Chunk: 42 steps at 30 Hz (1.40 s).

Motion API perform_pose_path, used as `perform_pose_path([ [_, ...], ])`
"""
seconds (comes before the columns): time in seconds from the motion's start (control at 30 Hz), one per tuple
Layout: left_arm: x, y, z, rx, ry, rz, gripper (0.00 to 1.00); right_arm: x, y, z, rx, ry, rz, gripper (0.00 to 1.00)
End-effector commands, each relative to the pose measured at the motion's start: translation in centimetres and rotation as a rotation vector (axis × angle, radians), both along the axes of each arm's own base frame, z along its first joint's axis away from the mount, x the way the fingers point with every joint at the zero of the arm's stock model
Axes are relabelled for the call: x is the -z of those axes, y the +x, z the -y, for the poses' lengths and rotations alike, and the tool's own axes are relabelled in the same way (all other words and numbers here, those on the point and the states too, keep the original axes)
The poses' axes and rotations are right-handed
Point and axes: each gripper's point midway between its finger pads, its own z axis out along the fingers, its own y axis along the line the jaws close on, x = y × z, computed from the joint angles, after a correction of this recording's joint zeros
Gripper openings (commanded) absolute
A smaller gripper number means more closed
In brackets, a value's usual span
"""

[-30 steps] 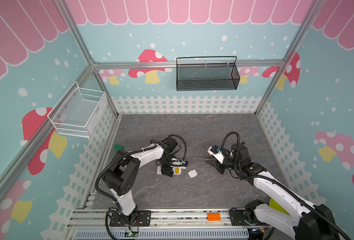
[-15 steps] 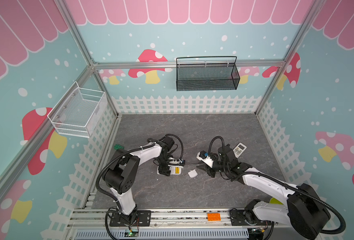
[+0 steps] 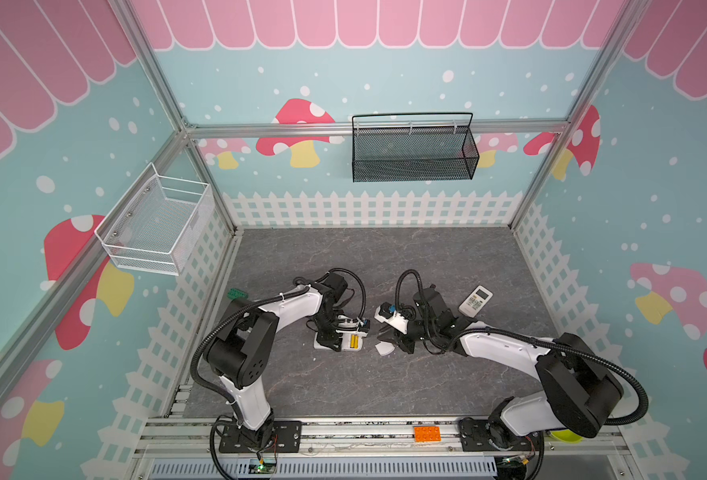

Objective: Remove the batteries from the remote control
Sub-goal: 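Insert the screwdriver tip beside the batteries with the right gripper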

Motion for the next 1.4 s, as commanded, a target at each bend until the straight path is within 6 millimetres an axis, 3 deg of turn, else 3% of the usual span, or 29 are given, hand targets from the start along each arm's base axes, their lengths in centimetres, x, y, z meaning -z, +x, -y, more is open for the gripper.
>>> perform_pose_path([
  [0.0, 0.6, -2.3, -0.5, 0.027, -0.004, -0.072, 0.44, -0.8, -0.6, -1.6, -0.082, 0.036, 0.022, 0.0],
  [0.23, 0.7, -2.2, -0.5, 0.019, -0.007, -0.066, 0.4, 0.4, -0.9, -2.4, -0.131, -0.008, 0.026, 0.0],
  [0.47, 0.7, -2.1, -0.4, 0.018, -0.012, -0.061, 0.4, 1.1, -0.2, -2.4, -0.125, -0.049, 0.043, 0.0],
  [0.7, 0.7, -2.1, -0.3, 0.017, -0.017, -0.062, 0.41, 2.5, -1.1, -1.8, -0.158, -0.107, 0.01, 0.0],
  [1.17, 0.6, -2.1, -0.2, 0.011, -0.02, -0.062, 0.42, 2.4, -1.2, -1.8, -0.182, -0.136, 0.047, 0.0],
  [1.37, 0.6, -2.0, -0.2, 0.01, -0.017, -0.06, 0.42, 3.3, -1.8, -1.7, -0.22, -0.184, 0.058, 0.0],
])
